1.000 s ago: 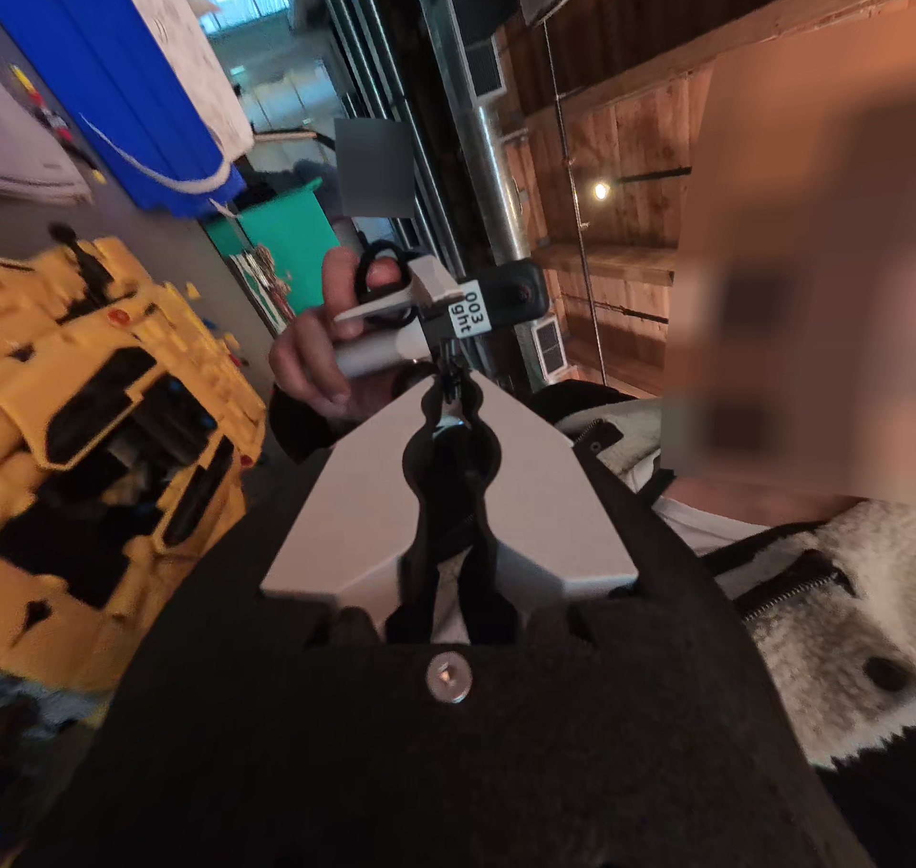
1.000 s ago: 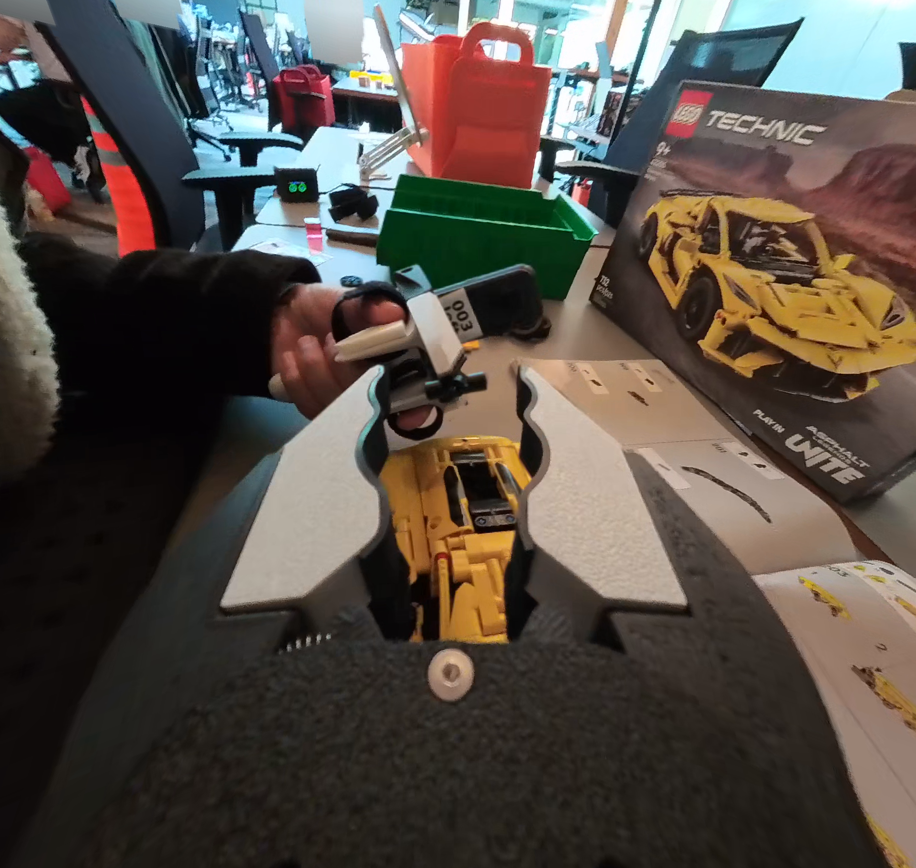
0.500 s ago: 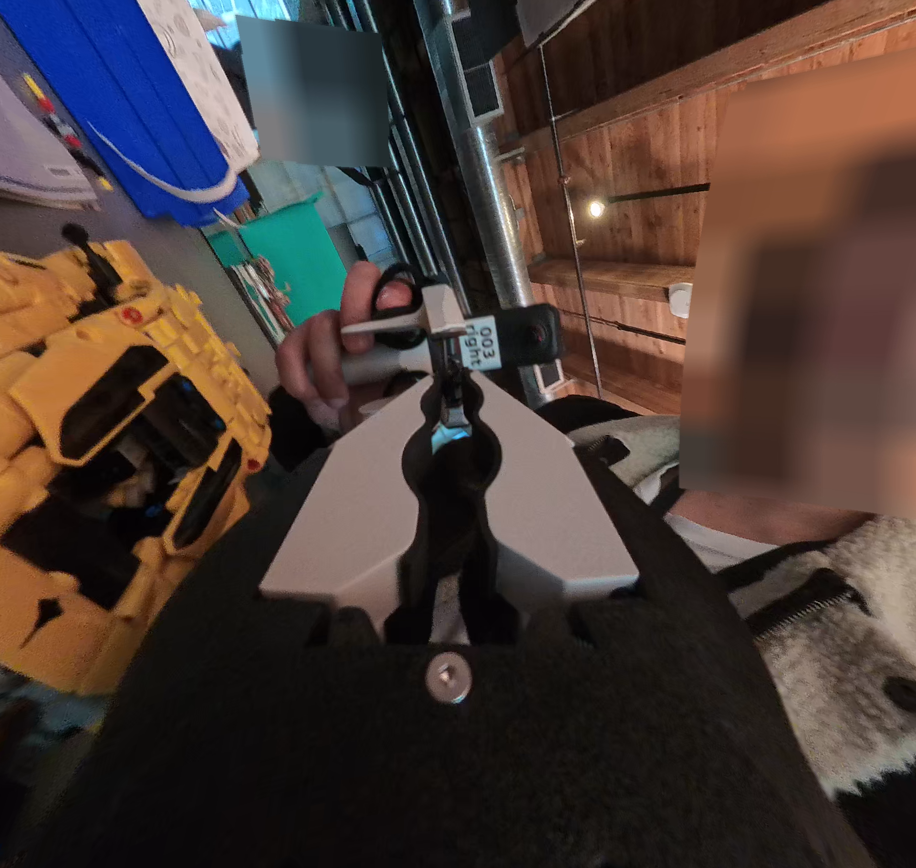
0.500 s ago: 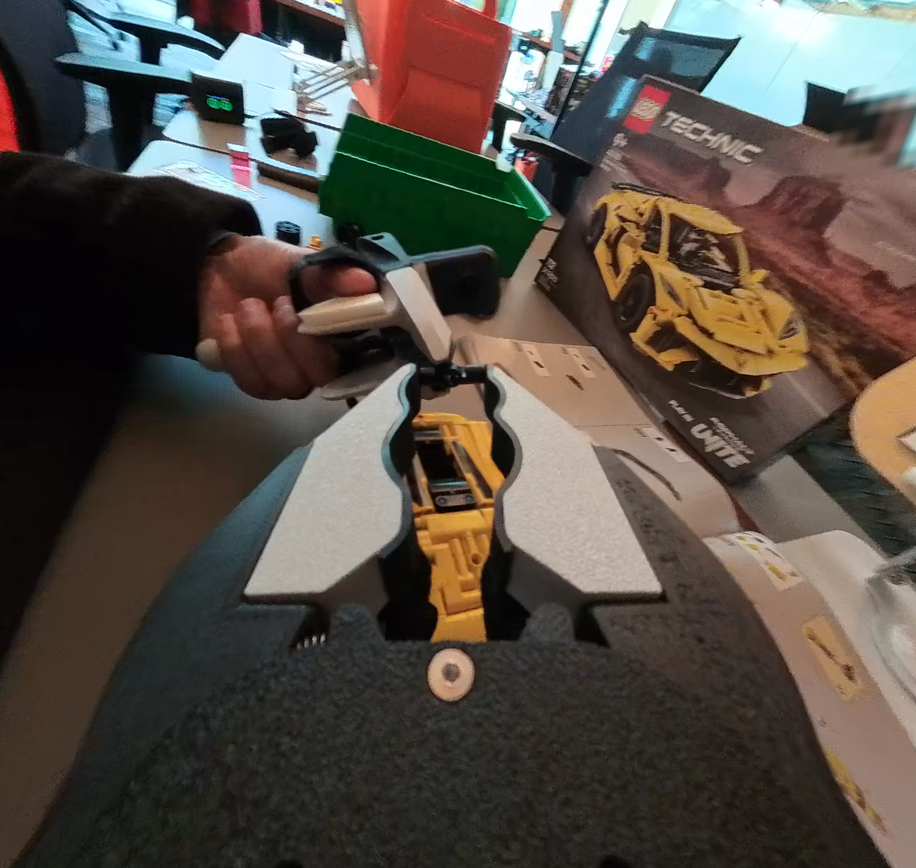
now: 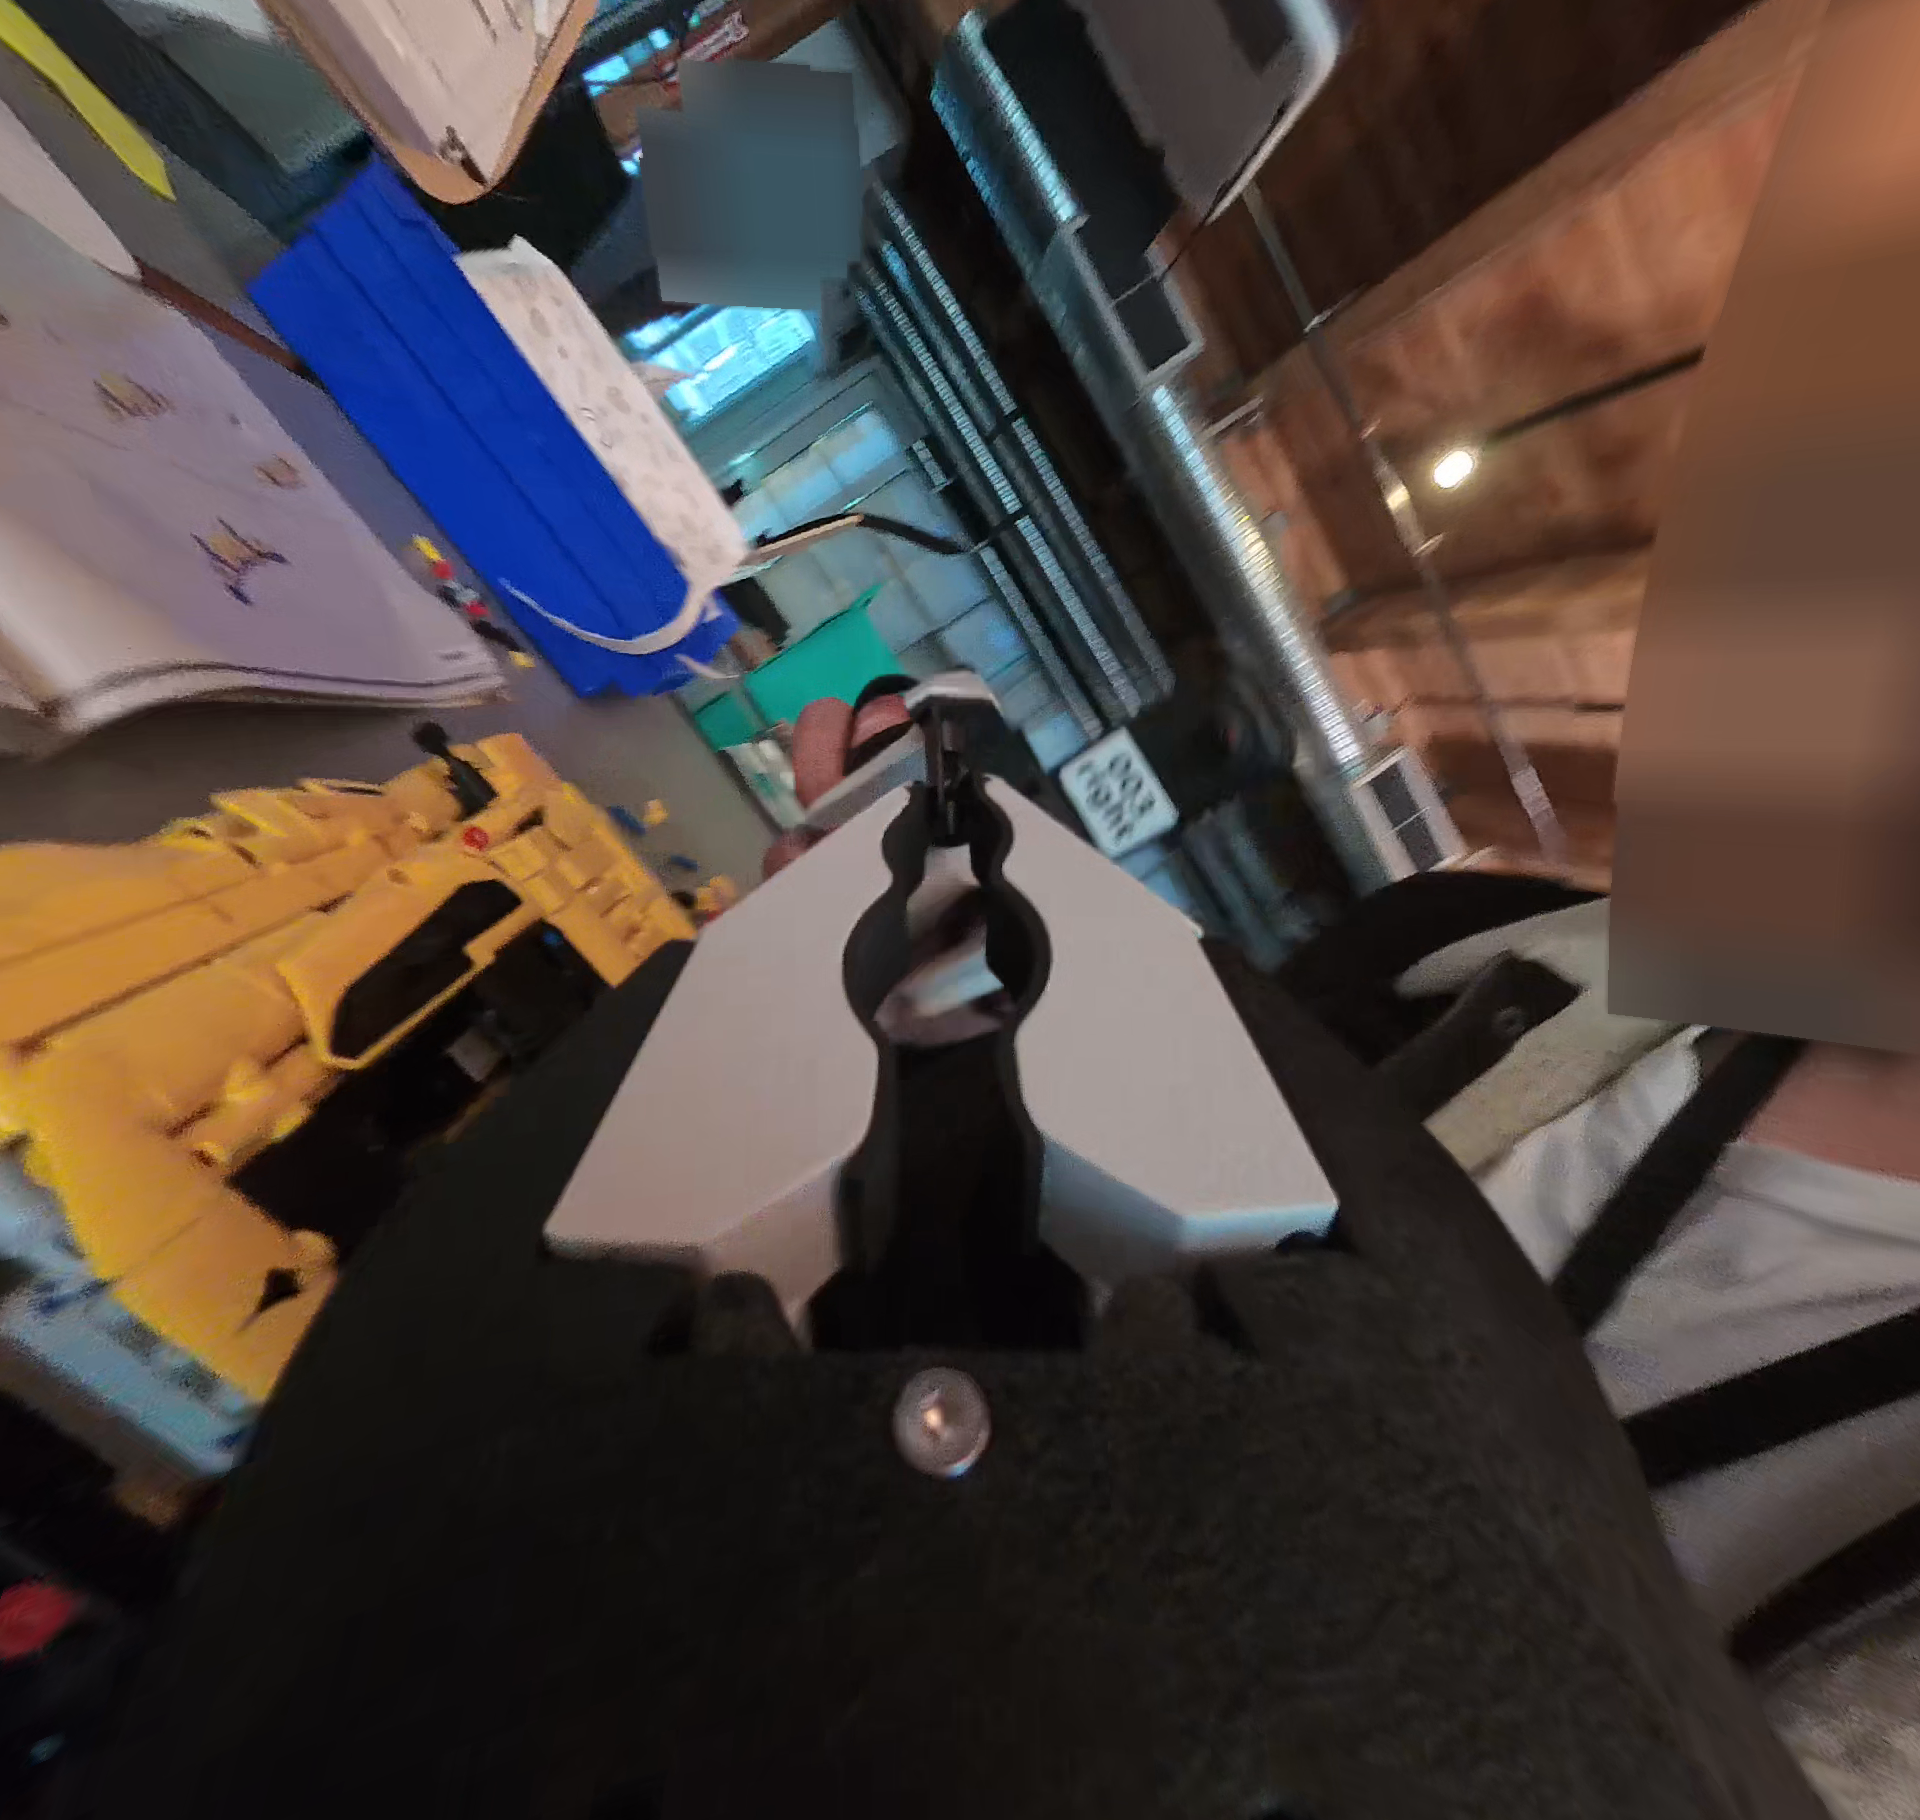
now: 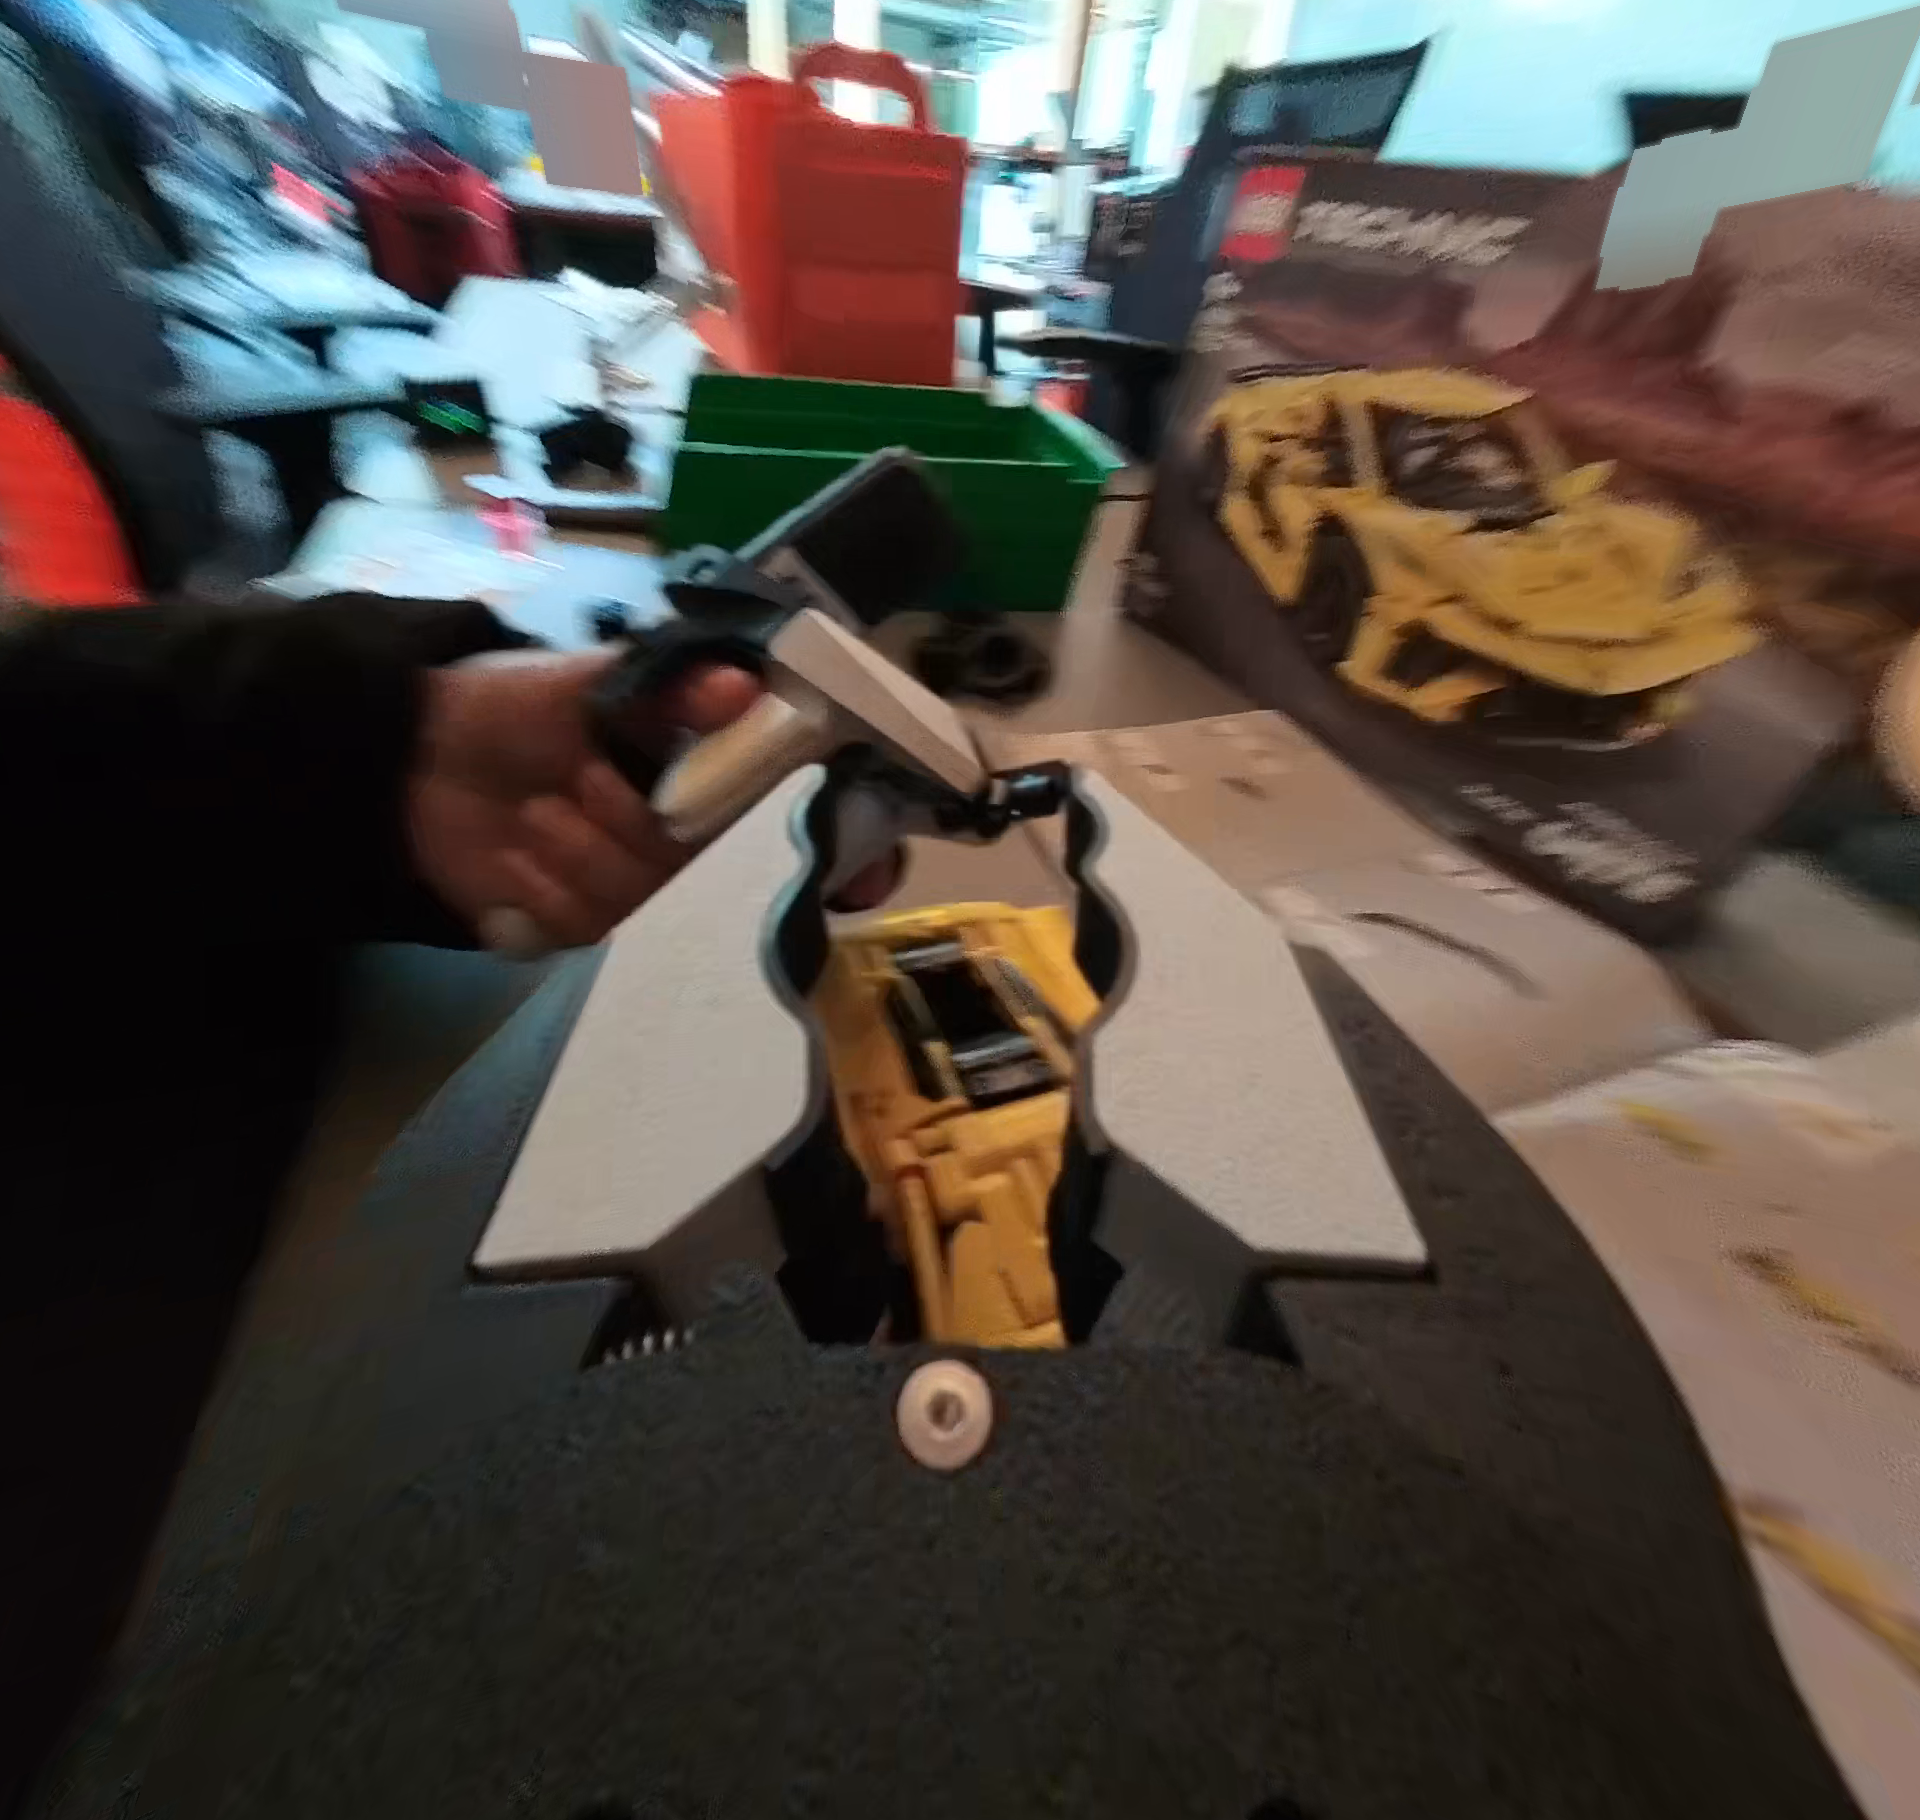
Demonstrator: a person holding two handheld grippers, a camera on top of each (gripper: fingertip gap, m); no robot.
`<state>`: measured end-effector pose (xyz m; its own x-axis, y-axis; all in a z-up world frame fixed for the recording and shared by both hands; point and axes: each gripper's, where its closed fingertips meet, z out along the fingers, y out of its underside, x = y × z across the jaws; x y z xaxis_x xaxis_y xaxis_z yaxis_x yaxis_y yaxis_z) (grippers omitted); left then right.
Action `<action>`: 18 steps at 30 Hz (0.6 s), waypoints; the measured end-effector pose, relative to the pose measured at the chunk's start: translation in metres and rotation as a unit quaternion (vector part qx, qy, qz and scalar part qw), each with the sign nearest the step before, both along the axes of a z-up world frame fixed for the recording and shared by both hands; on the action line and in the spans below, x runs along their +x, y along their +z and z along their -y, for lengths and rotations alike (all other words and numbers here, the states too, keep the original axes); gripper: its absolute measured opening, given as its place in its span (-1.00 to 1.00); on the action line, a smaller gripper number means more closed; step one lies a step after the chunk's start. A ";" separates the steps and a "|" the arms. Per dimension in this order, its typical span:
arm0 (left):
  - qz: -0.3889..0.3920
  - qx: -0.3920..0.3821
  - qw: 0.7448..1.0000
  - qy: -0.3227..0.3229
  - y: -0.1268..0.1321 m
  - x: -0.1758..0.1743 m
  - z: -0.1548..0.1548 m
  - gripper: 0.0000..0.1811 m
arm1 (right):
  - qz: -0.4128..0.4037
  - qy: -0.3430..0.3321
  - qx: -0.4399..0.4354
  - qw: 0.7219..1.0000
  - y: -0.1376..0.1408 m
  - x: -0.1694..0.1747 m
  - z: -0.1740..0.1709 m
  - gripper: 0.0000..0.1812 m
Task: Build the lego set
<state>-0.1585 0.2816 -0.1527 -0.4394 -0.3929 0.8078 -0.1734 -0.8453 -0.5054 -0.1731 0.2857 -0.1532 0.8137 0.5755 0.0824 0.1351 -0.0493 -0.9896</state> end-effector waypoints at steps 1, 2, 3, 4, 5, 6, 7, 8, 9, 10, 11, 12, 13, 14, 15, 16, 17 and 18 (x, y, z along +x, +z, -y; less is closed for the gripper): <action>-0.006 0.040 0.999 0.009 -0.001 -0.001 0.002 -0.92 | -0.047 0.042 -0.031 0.998 0.003 -0.003 0.006 -0.43; -0.012 0.084 0.996 0.018 -0.002 -0.001 0.004 -0.92 | -0.093 0.075 -0.063 0.991 0.006 -0.003 0.010 -0.41; -0.021 0.130 0.991 0.031 -0.005 0.000 0.006 -0.93 | -0.129 0.100 -0.095 0.982 0.007 -0.001 0.013 -0.42; -0.029 0.176 0.983 0.044 -0.008 0.001 0.008 -0.92 | -0.160 0.115 -0.122 0.973 0.008 0.003 0.014 -0.47; -0.035 0.216 0.974 0.051 -0.010 0.002 0.010 -0.92 | -0.190 0.126 -0.141 0.963 0.009 0.007 0.015 -0.57; -0.035 0.246 0.967 0.055 -0.011 0.002 0.013 -0.93 | -0.211 0.136 -0.160 0.955 0.009 0.009 0.016 -0.60; -0.030 0.267 0.961 0.060 -0.009 0.002 0.014 -0.93 | -0.223 0.140 -0.175 0.949 0.007 0.011 0.016 -0.62; -0.019 0.282 0.957 0.065 -0.005 0.001 0.016 -0.93 | -0.226 0.138 -0.190 0.945 0.002 0.013 0.015 -0.67; -0.009 0.296 0.953 0.061 -0.003 -0.001 0.020 -0.93 | -0.220 0.140 -0.201 0.944 -0.004 0.014 0.016 -0.69; -0.007 0.309 0.949 0.055 -0.003 -0.001 0.024 -0.92 | -0.218 0.145 -0.208 0.943 -0.007 0.013 0.017 -0.73; -0.011 0.322 0.945 0.052 -0.005 -0.001 0.026 -0.93 | -0.220 0.151 -0.210 0.941 -0.007 0.012 0.018 -0.78; -0.014 0.333 0.942 0.044 -0.007 -0.001 0.029 -0.93 | -0.225 0.159 -0.207 0.939 -0.005 0.010 0.020 -0.82; -0.017 0.339 0.940 0.038 -0.009 -0.001 0.031 -0.92 | -0.225 0.169 -0.208 0.937 -0.005 0.007 0.022 -0.89; -0.016 0.340 0.940 0.037 -0.009 -0.001 0.032 -0.92 | -0.223 0.178 -0.214 0.934 -0.006 0.004 0.024 -0.92; -0.014 0.334 0.942 0.034 -0.008 -0.002 0.033 -0.93 | -0.227 0.183 -0.213 0.933 -0.005 0.004 0.025 -0.92; -0.011 0.325 0.945 0.035 -0.005 -0.002 0.033 -0.92 | -0.233 0.188 -0.214 0.930 -0.003 0.004 0.025 -0.92; -0.005 0.310 0.950 0.041 -0.001 -0.002 0.030 -0.93 | -0.251 0.191 -0.218 0.924 0.000 0.004 0.023 -0.92; 0.006 0.284 0.957 0.054 0.005 -0.002 0.026 -0.92 | -0.285 0.192 -0.219 0.913 0.006 0.006 0.020 -0.92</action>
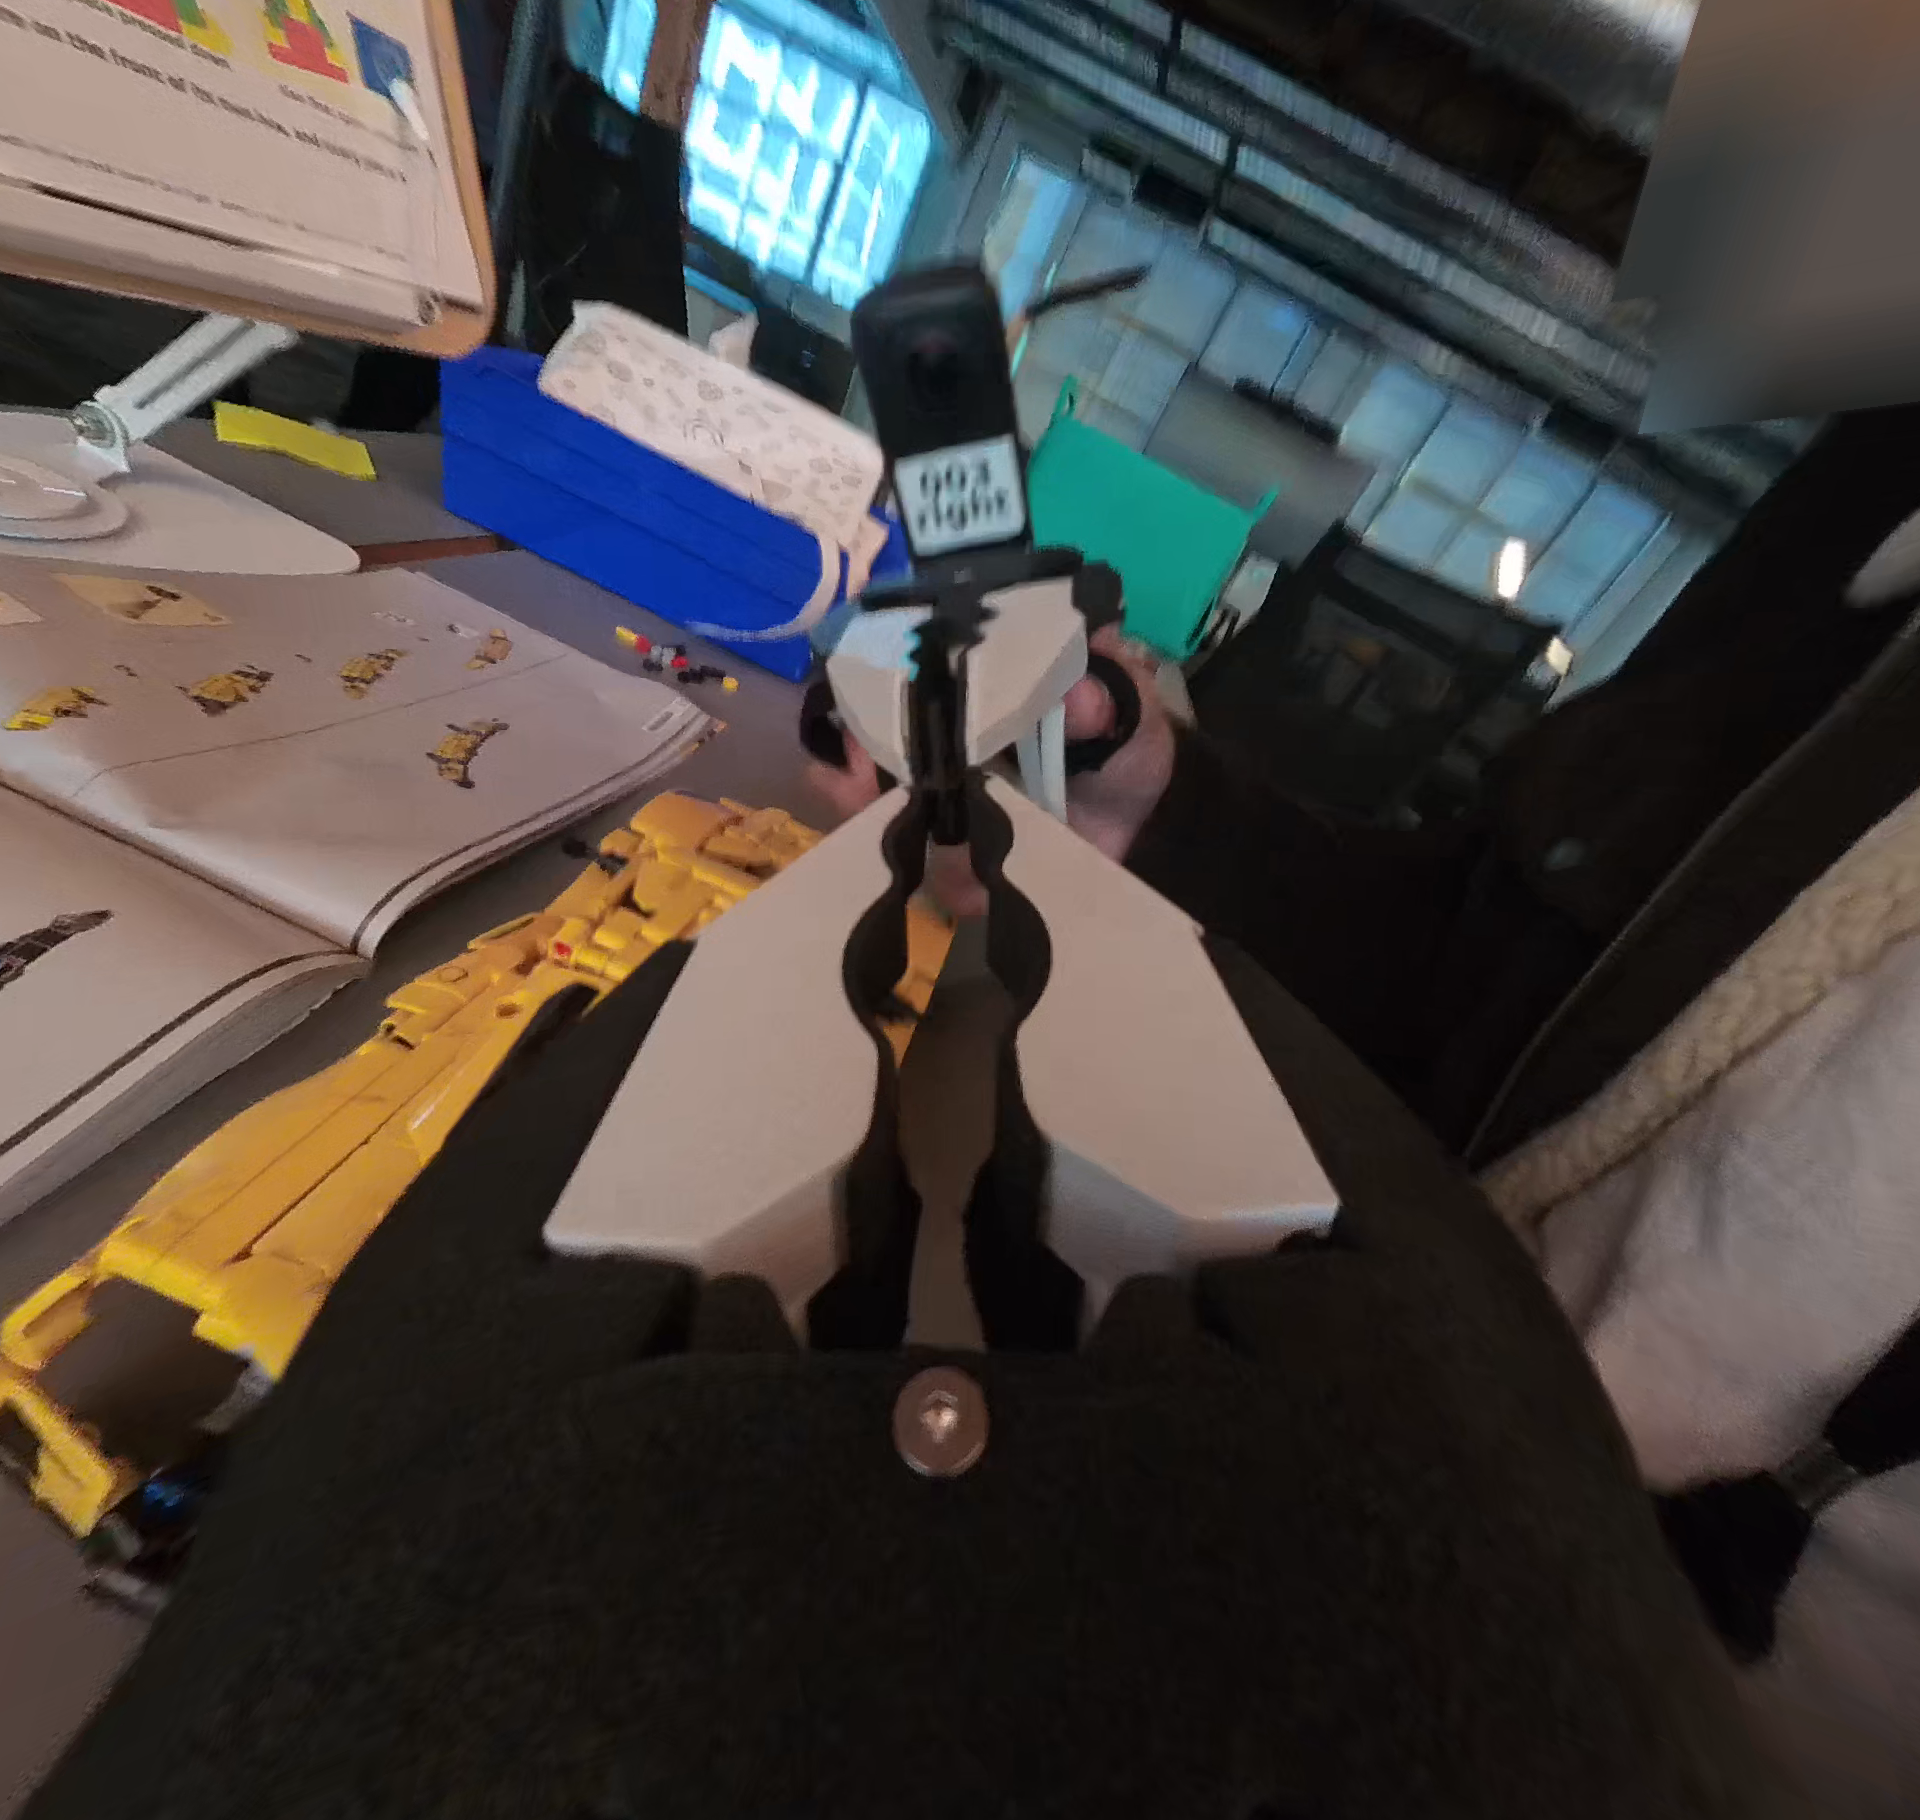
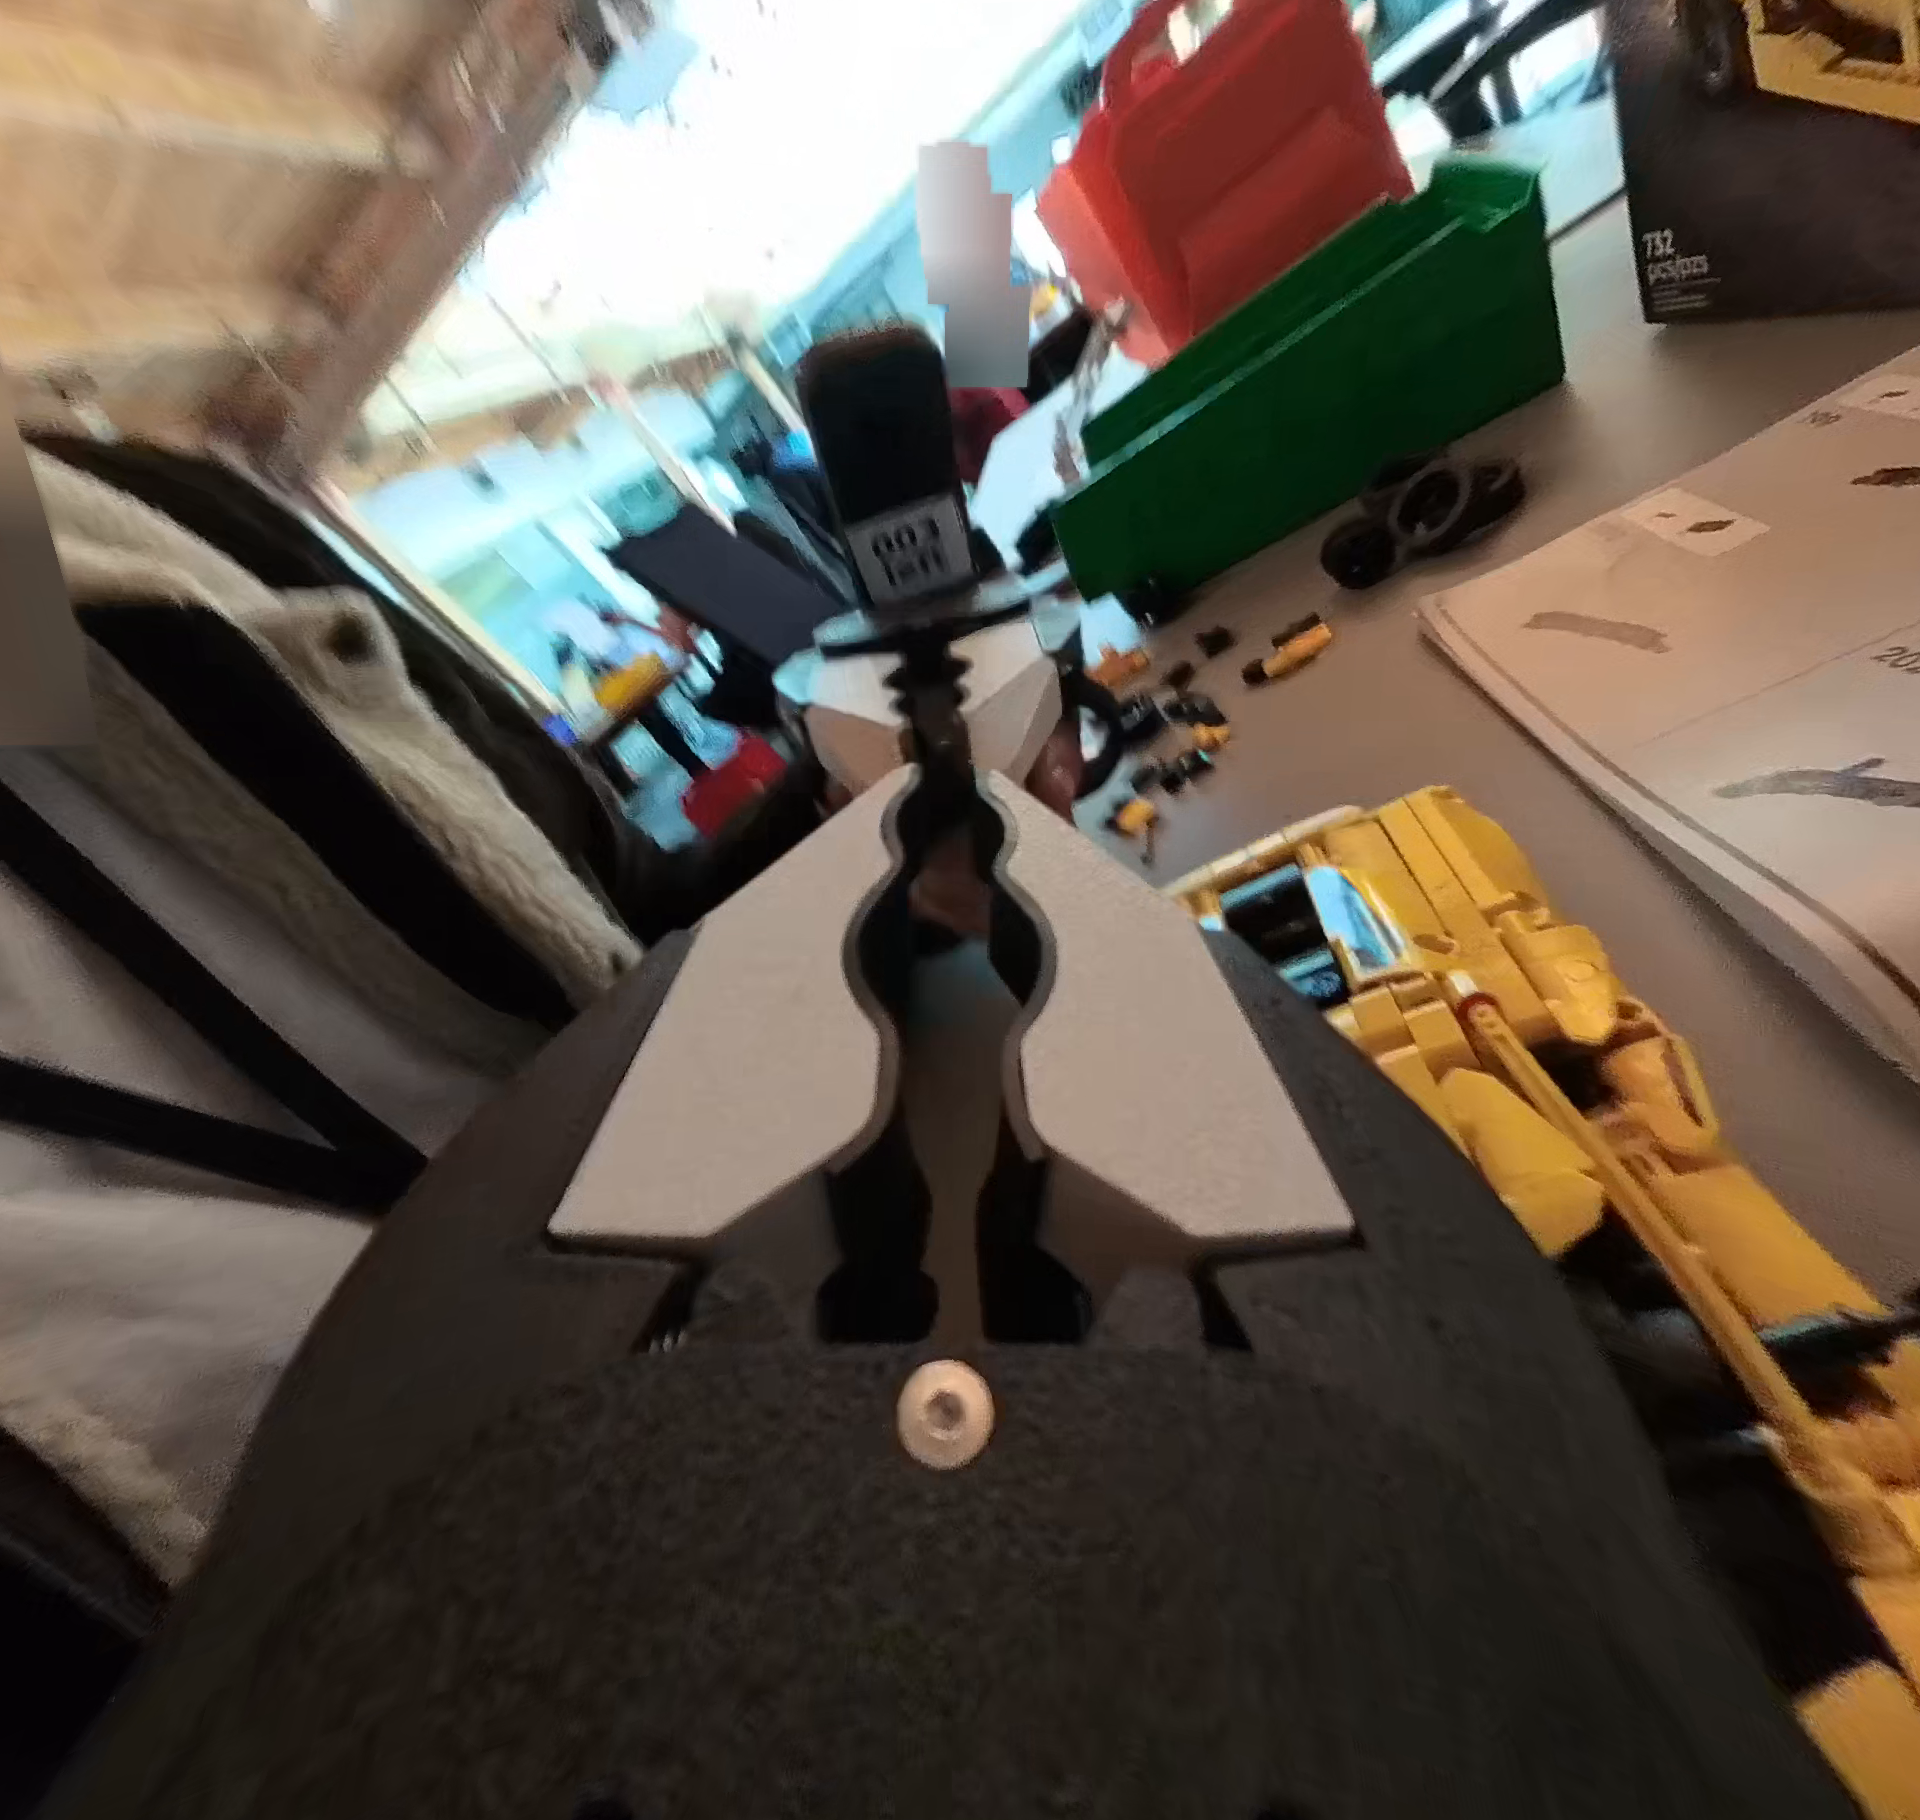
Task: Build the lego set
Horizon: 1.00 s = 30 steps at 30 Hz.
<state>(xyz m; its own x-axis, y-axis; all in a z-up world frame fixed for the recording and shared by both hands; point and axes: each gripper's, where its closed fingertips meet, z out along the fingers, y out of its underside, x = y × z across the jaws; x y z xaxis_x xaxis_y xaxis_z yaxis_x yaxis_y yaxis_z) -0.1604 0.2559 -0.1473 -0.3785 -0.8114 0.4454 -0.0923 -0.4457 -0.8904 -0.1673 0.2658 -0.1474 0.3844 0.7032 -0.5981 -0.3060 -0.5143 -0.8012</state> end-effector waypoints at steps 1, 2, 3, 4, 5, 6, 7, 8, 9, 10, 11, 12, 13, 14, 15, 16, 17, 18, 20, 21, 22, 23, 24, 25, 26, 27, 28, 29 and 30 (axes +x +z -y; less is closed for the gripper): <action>0.022 -0.036 0.999 0.009 0.008 -0.001 -0.006 -0.92 | -0.041 -0.011 -0.006 0.999 0.007 0.002 -0.004 -0.93; 0.051 -0.079 0.995 0.010 0.017 -0.005 -0.012 -0.92 | -0.083 -0.024 -0.004 0.996 0.015 0.004 -0.008 -0.93; 0.081 -0.125 0.989 0.006 0.026 -0.010 -0.019 -0.92 | -0.113 -0.038 0.003 0.993 0.020 0.007 -0.010 -0.92; 0.098 -0.158 0.983 0.008 0.030 -0.013 -0.028 -0.88 | -0.130 -0.058 0.011 0.990 0.024 0.010 -0.013 -0.93; 0.098 -0.164 0.981 0.017 0.029 -0.013 -0.033 -0.81 | -0.140 -0.073 0.020 0.987 0.027 0.013 -0.016 -0.93; 0.090 -0.153 0.984 0.024 0.026 -0.012 -0.033 -0.79 | -0.143 -0.086 0.026 0.986 0.028 0.015 -0.018 -0.93; 0.084 -0.138 0.986 0.027 0.024 -0.010 -0.030 -0.80 | -0.138 -0.097 0.031 0.985 0.027 0.017 -0.019 -0.93; 0.079 -0.129 0.988 0.027 0.023 -0.008 -0.027 -0.80 | -0.133 -0.103 0.036 0.985 0.026 0.016 -0.020 -0.93; 0.072 -0.125 0.989 0.025 0.021 -0.005 -0.023 -0.80 | -0.130 -0.108 0.040 0.985 0.026 0.016 -0.020 -0.93; 0.064 -0.124 0.990 0.021 0.018 -0.003 -0.021 -0.80 | -0.131 -0.109 0.043 0.984 0.026 0.015 -0.020 -0.93; 0.061 -0.126 0.990 0.017 0.017 -0.001 -0.019 -0.80 | -0.132 -0.106 0.043 0.985 0.026 0.013 -0.020 -0.93; 0.063 -0.131 0.989 0.014 0.018 -0.001 -0.018 -0.80 | -0.127 -0.101 0.038 0.986 0.023 0.010 -0.020 -0.93; 0.064 -0.134 0.989 0.013 0.018 -0.001 -0.017 -0.81 | -0.120 -0.100 0.037 0.987 0.021 0.007 -0.021 -0.93; 0.061 -0.134 0.989 0.014 0.017 0.000 -0.017 -0.84 | -0.116 -0.101 0.039 0.987 0.020 0.005 -0.021 -0.94; 0.060 -0.134 0.989 0.014 0.017 0.000 -0.017 -0.87 | -0.117 -0.099 0.038 0.988 0.020 0.002 -0.021 -0.94; 0.061 -0.135 0.989 0.014 0.017 -0.001 -0.017 -0.92 | -0.123 -0.095 0.039 0.987 0.021 0.000 -0.020 -0.93; 0.068 -0.138 0.988 0.011 0.019 -0.002 -0.017 -0.92 | -0.128 -0.093 0.040 0.987 0.022 -0.002 -0.020 -0.93; 0.073 -0.146 0.987 0.004 0.021 -0.004 -0.017 -0.93 | -0.128 -0.090 0.046 0.987 0.024 -0.003 -0.019 -0.92; 0.076 -0.189 0.979 -0.024 0.023 -0.007 -0.018 -0.93 | -0.101 -0.076 0.078 0.989 0.028 -0.005 -0.013 -0.84; 0.072 -0.216 0.973 -0.036 0.022 -0.007 -0.020 -0.93 | -0.068 -0.079 0.100 0.989 0.029 -0.003 -0.011 -0.69; 0.069 -0.242 0.966 -0.054 0.021 -0.009 -0.021 -0.93 | -0.020 -0.085 0.128 0.988 0.028 -0.001 -0.009 -0.63; 0.060 -0.266 0.959 -0.072 0.019 -0.010 -0.021 -0.93 | 0.037 -0.090 0.160 0.982 0.025 0.001 -0.006 -0.62; 0.041 -0.285 0.954 -0.085 0.013 -0.009 -0.020 -0.92 | 0.101 -0.093 0.193 0.972 0.021 0.001 -0.003 -0.61; 0.028 -0.301 0.948 -0.101 0.009 -0.009 -0.017 -0.92 | 0.160 -0.101 0.223 0.956 0.016 0.001 -0.001 -0.60; 0.027 -0.318 0.939 -0.129 0.010 -0.011 -0.012 -0.93 | 0.204 -0.108 0.249 0.941 0.012 0.001 0.000 -0.59; 0.029 -0.332 0.930 -0.155 0.013 -0.014 -0.007 -0.93 | 0.229 -0.113 0.272 0.928 0.010 -0.001 0.001 -0.61; 0.025 -0.336 0.927 -0.168 0.013 -0.014 -0.003 -0.93 | 0.238 -0.115 0.294 0.918 0.010 -0.004 0.004 -0.62; 0.013 -0.329 0.928 -0.174 0.011 -0.013 0.001 -0.93 | 0.242 -0.117 0.304 0.914 0.010 -0.007 0.005 -0.64; 0.003 -0.319 0.931 -0.179 0.008 -0.013 0.005 -0.93 | 0.243 -0.116 0.310 0.912 0.009 -0.010 0.007 -0.66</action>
